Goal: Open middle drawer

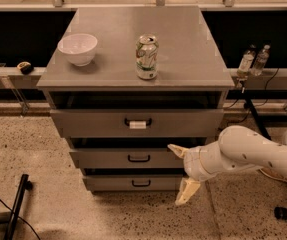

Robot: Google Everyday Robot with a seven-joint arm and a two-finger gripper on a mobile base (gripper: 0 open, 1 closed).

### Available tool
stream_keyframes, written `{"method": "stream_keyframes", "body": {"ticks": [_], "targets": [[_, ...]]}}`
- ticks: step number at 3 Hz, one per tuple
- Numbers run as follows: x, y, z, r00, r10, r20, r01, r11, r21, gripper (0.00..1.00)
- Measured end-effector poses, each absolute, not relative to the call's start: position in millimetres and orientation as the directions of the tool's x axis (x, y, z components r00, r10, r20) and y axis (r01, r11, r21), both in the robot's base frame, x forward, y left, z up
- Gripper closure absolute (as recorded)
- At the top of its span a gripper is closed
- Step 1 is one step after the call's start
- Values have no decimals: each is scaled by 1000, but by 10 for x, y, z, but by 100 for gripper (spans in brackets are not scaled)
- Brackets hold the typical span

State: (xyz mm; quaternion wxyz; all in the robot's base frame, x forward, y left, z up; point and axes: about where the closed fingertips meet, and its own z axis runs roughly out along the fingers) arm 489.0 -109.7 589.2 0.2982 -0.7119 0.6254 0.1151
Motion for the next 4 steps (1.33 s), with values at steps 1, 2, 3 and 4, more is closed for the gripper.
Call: {"method": "stream_keyframes", "body": {"ticks": [1, 2, 3, 4], "targets": [[5061, -1070, 5571, 204, -844, -496, -959, -70, -275, 0], [5242, -1079, 5315, 212, -857, -469, -958, -87, -274, 0], [5469, -1182, 5132, 202, -859, -471, -958, -73, -279, 0], [5748, -1343, 4946, 178, -864, -470, -958, -43, -284, 0]]}}
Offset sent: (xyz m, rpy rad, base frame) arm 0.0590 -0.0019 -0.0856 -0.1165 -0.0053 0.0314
